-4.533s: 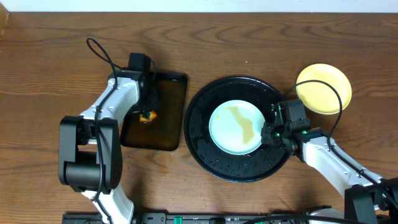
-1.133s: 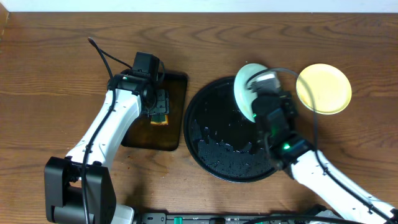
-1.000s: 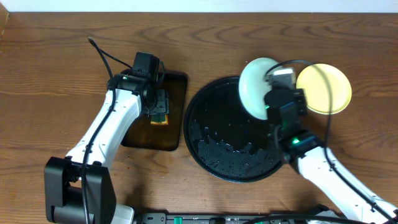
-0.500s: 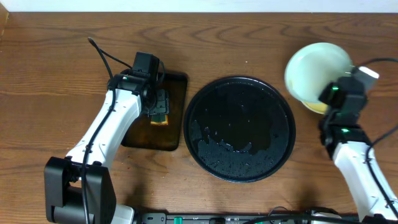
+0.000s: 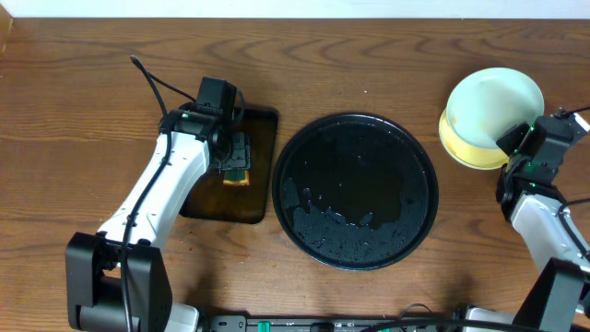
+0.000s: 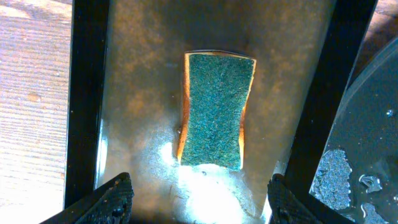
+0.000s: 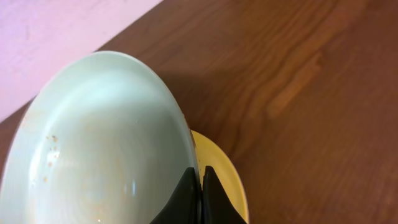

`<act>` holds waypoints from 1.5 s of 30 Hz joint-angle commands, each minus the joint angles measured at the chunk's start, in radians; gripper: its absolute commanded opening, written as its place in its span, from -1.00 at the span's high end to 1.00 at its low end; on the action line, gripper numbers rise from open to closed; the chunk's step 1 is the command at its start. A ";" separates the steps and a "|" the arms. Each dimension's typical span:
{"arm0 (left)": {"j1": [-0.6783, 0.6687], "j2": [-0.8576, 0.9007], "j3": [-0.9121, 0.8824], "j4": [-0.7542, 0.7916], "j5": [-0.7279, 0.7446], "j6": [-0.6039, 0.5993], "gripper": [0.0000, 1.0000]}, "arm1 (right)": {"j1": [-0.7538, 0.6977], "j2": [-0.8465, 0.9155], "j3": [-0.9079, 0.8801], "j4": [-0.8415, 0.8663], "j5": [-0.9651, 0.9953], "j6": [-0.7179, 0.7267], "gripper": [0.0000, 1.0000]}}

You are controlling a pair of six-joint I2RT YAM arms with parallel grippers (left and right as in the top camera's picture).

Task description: Clean dirty plates on tray and stack at the side

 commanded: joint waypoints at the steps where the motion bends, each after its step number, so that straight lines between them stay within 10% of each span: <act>1: 0.003 0.006 0.001 -0.006 0.007 0.009 -0.40 | -0.012 0.014 0.021 0.023 -0.050 0.008 0.89; 6: 0.003 0.006 0.001 -0.007 0.007 0.009 -0.41 | -0.011 0.014 0.021 -0.011 -0.195 -0.096 -0.33; 13: 0.003 0.006 0.001 -0.006 0.006 0.010 -0.51 | 0.042 -0.014 0.021 -0.186 -0.251 -0.206 -0.98; 33: 0.003 -0.031 0.008 -0.132 0.025 0.005 -0.55 | 0.305 -0.138 0.254 -1.000 -0.300 -0.400 -0.98; 45: 0.002 -0.384 -0.198 -0.078 0.037 0.001 -0.54 | 0.309 -0.247 0.156 -1.099 -0.333 -0.348 -0.99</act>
